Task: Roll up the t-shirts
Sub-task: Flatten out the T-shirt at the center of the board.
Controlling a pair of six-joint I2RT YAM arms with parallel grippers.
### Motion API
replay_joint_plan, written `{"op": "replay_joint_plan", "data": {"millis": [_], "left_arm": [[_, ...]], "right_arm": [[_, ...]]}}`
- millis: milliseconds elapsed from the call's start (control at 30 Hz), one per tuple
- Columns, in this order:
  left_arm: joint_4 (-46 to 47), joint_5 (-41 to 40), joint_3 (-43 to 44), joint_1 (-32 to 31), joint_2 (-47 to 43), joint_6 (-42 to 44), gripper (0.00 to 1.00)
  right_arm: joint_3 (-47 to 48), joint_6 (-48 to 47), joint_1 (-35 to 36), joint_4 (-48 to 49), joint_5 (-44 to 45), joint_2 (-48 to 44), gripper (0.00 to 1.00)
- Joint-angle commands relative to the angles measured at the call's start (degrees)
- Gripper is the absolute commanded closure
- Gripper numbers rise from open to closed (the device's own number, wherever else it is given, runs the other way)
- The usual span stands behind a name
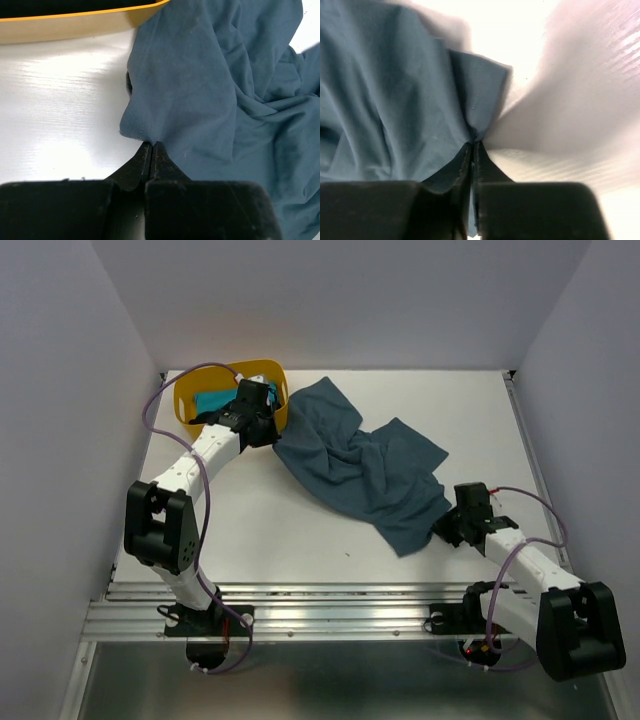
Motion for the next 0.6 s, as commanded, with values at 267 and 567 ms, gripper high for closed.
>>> {"op": "replay_joint_plan", "data": {"millis": [267,567], "left_arm": [[-0.74,0.95,2.44,0.46,-3.02,2.08,1.0],[-1.27,0.68,0.52,0.64,-6.0,2.79,1.0]], "right_arm": [[21.04,-6.78,-0.31,-10.24,2.32,-9.4,0.99],[25.38,-5.12,-0.31,-29.83,1.63,-19.6,0.99]]}}
